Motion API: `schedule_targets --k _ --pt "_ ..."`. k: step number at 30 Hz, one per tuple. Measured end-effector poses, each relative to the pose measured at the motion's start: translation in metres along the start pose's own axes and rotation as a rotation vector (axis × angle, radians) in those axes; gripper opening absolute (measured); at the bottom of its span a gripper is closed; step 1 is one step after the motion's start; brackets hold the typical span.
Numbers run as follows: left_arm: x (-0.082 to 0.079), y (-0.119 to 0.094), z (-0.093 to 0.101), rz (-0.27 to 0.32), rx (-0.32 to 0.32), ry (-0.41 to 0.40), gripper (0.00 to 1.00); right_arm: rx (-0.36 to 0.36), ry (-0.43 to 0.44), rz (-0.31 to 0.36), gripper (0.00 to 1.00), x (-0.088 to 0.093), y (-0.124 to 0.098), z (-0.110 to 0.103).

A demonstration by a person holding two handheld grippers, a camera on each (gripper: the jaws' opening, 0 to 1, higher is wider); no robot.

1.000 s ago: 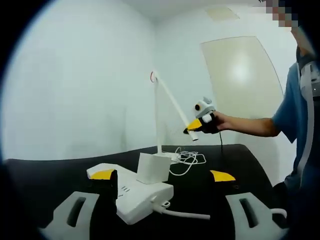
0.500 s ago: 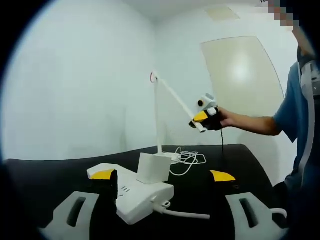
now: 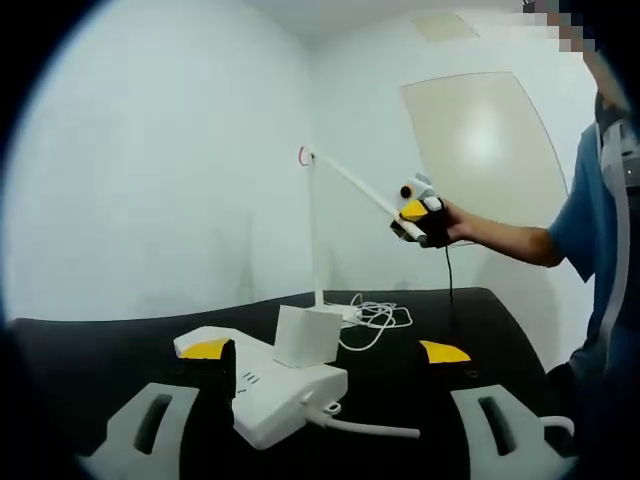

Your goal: Insert the desk lamp plug into the socket, turn on the power strip switch, turn on the lamp switch, then turn off the lamp switch, turn off the power strip switch, and remove the plug from the socket.

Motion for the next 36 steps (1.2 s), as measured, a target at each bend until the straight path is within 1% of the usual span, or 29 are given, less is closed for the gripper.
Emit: schedule_targets --k 4,9,16,20,26,28,33,36 --pt "-0.001 0.000 -0.001 0.002 0.000 -0.001 0.70 -0.011 0.005 -0.002 0.13 -0.004 0.001 -0.008" --pt "-0.003 0.001 0.008 0.002 0.003 0.001 0.70 -0.030 0.016 -0.001 0.13 -0.009 0.003 -0.021" --pt "-0.005 0.001 0.011 0.001 0.003 0.002 0.70 -0.050 0.033 0.006 0.14 -0.015 0.004 -0.033" --pt "-0.004 0.001 0.007 0.000 0.005 0.002 0.70 -0.067 0.051 0.018 0.14 -0.022 0.004 -0.039" --pt "-0.005 0.001 0.012 0.002 0.005 0.001 0.70 -0.090 0.078 0.033 0.14 -0.030 0.004 -0.047" --pt "-0.005 0.001 0.010 0.000 0.006 0.001 0.70 -0.100 0.092 0.041 0.14 -0.035 0.004 -0.049" --pt "-0.004 0.001 0.005 -0.001 0.008 0.002 0.70 -0.109 0.112 0.050 0.15 -0.036 0.007 -0.060" --pt "-0.004 0.001 0.003 -0.001 0.011 0.002 0.70 -0.118 0.118 0.057 0.15 -0.039 0.008 -0.066"
Point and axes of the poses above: the point that each gripper's makers call its tool centre point, and the gripper's own axes: y roughly forward along the fingers, z roughly to its right, x roughly out of its underside, the point moved 10 cm from there along -y, roughly backward along the fingers, and after that the axes turned 15 degrees about z, right-handed, at the moved point
